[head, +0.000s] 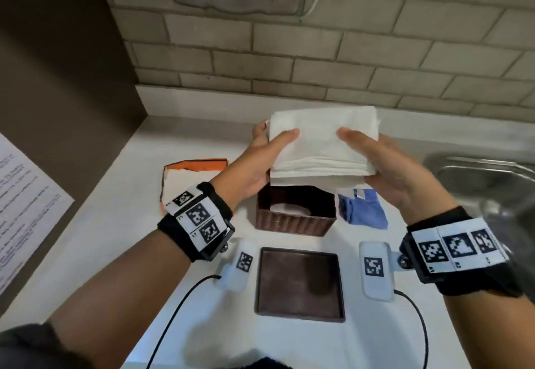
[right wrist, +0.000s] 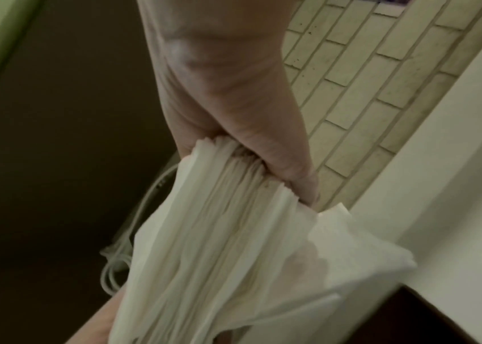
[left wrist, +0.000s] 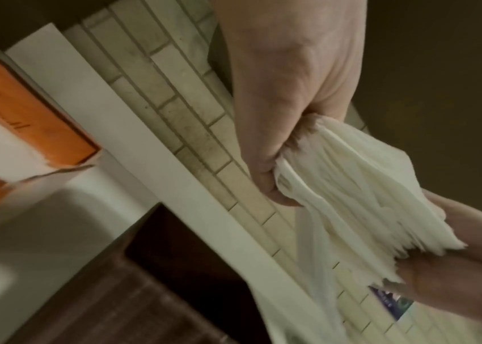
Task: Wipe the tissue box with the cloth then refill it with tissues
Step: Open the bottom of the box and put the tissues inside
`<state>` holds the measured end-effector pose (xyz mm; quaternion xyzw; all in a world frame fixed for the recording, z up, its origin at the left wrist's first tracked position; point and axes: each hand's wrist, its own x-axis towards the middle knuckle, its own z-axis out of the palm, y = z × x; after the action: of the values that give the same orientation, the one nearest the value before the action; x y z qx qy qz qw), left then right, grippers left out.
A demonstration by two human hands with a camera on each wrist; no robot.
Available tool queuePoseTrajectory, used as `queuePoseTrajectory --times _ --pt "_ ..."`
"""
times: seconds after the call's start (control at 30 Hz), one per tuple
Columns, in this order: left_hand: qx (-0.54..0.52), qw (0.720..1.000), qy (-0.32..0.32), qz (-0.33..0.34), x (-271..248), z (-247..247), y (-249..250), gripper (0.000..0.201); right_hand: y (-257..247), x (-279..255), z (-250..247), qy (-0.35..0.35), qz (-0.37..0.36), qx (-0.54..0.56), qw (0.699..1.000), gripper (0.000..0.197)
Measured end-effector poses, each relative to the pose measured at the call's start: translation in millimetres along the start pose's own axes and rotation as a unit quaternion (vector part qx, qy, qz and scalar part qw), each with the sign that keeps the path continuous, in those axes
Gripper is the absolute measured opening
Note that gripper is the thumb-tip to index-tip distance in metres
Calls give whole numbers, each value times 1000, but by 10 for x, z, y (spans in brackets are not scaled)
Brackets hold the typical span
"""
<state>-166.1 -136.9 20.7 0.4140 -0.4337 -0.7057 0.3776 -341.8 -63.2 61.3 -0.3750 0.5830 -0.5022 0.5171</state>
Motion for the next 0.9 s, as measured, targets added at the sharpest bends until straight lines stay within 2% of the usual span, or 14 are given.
queuePoseTrajectory --times 0.1,0.2,0.23,0.3,0.37,0.43,0.5,0.53,0.6,0.67,0.7,0.73,0.83,0.9 --pt "62 997 10 -44 98 -83 -290 74 314 103 -1 -9 48 -39 998 37" --pt "149 985 25 -88 164 -190 -503 93 599 256 -1 0 113 -91 989 59" --pt "189 977 25 -97 190 -221 -544 93 695 329 -12 8 127 -112 985 66" --pt "292 951 29 -102 193 -236 -559 82 784 420 -12 21 147 -178 973 70" --pt "384 918 45 -95 221 -244 -592 66 729 408 60 35 165 -253 953 56" --pt "423 900 60 -84 223 -182 -605 59 688 417 113 41 178 -320 929 37" --pt "429 897 75 -80 271 -112 -664 55 647 431 190 42 185 -357 915 22" --pt "424 898 87 -79 305 -87 -709 54 639 444 232 45 180 -350 918 17" --pt "424 896 113 -75 375 -31 -797 53 665 446 292 51 169 -354 918 28" --pt "440 887 119 -81 418 10 -847 56 729 490 339 48 140 -390 909 15" --pt "446 884 118 -83 436 17 -864 58 756 514 359 34 133 -425 895 20" --pt "449 882 114 -82 436 25 -865 61 791 514 376 18 120 -485 866 29" --pt "462 877 97 -90 455 54 -883 69 791 501 445 53 155 -414 895 50" --pt "468 872 95 -104 491 54 -933 70 850 558 444 54 160 -434 885 62"
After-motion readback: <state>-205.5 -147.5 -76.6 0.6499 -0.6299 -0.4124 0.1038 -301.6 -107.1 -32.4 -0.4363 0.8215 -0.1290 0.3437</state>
